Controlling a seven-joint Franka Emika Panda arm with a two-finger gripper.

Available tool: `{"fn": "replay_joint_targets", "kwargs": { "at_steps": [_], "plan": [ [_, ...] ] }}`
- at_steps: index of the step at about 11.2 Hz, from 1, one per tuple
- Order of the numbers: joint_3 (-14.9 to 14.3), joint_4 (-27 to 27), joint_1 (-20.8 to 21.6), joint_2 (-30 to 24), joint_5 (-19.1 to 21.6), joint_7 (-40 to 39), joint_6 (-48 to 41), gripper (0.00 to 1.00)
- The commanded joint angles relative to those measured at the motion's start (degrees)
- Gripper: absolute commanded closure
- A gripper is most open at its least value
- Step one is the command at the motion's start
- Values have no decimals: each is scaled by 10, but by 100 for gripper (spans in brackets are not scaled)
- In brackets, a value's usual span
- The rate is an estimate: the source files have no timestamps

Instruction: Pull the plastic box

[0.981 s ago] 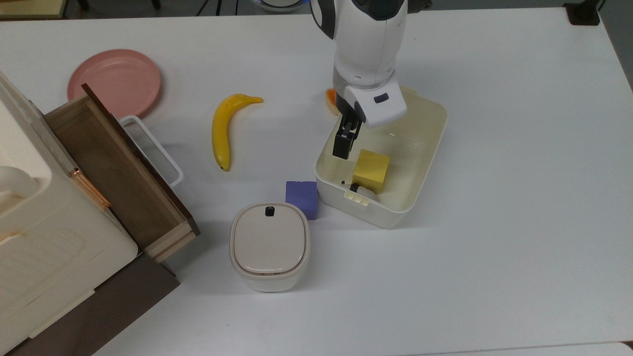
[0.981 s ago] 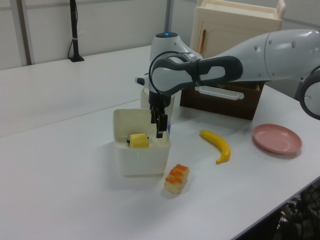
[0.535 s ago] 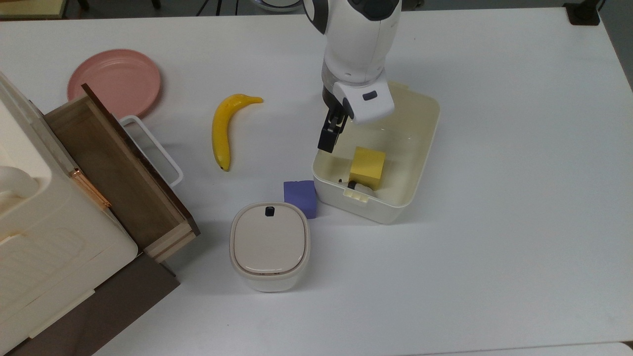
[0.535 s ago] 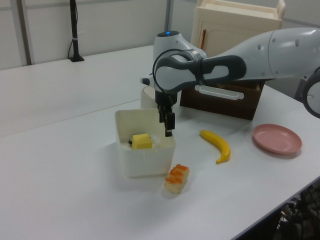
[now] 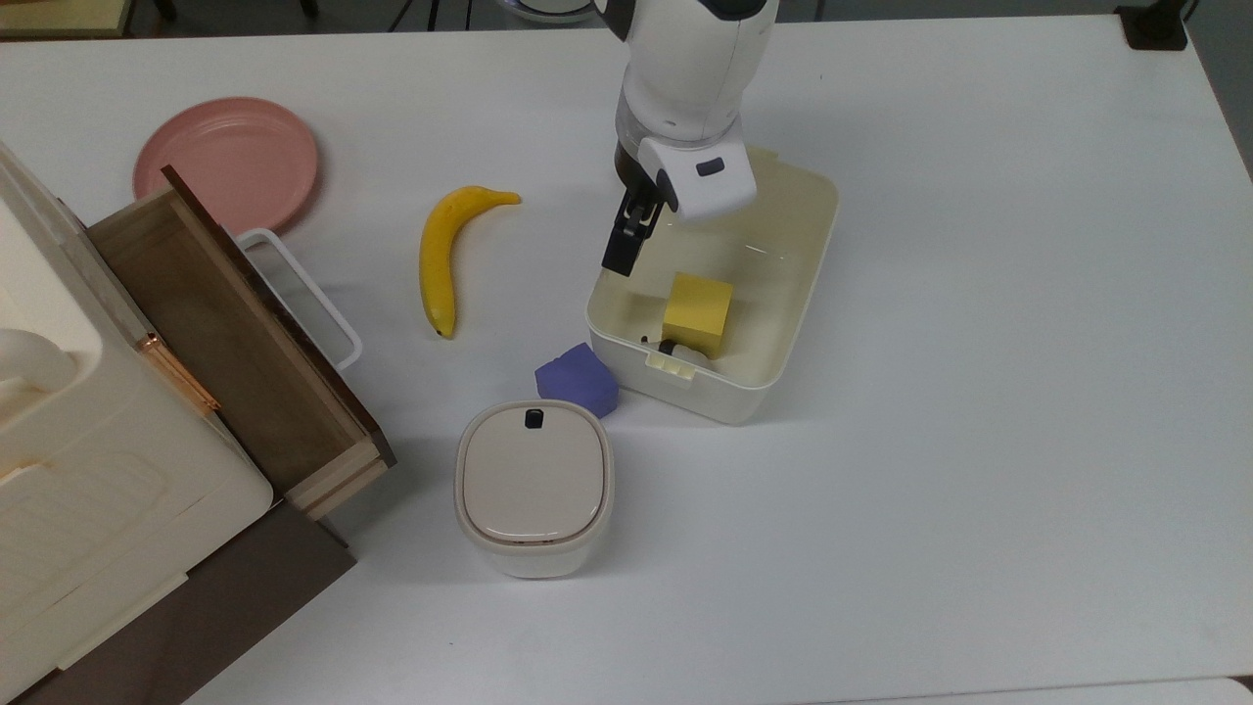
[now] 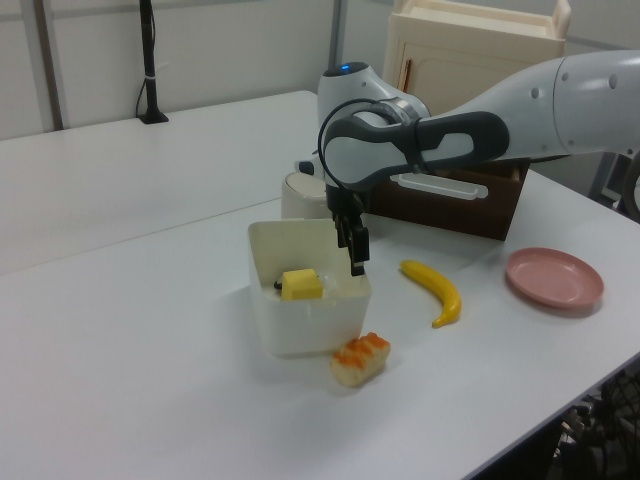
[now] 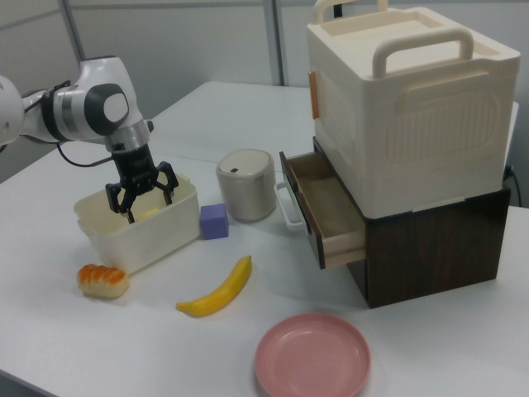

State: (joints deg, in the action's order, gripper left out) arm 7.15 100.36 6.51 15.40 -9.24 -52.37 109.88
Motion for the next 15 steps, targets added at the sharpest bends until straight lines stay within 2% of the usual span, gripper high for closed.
{"fn": "replay_joint_targets", "kwargs": {
  "at_steps": [1, 6, 8, 12, 15],
  "plan": [
    [-6, 34, -4, -26, -16, 7, -4, 0],
    [-19, 38, -4, -38, -28, 6, -22, 0],
    [-22, 59, -4, -59, -31, -4, -22, 0],
    [-28, 61, -4, -58, -31, -14, -22, 0],
    [-28, 53, -4, -58, -24, 17, -28, 0]
  ]
}}
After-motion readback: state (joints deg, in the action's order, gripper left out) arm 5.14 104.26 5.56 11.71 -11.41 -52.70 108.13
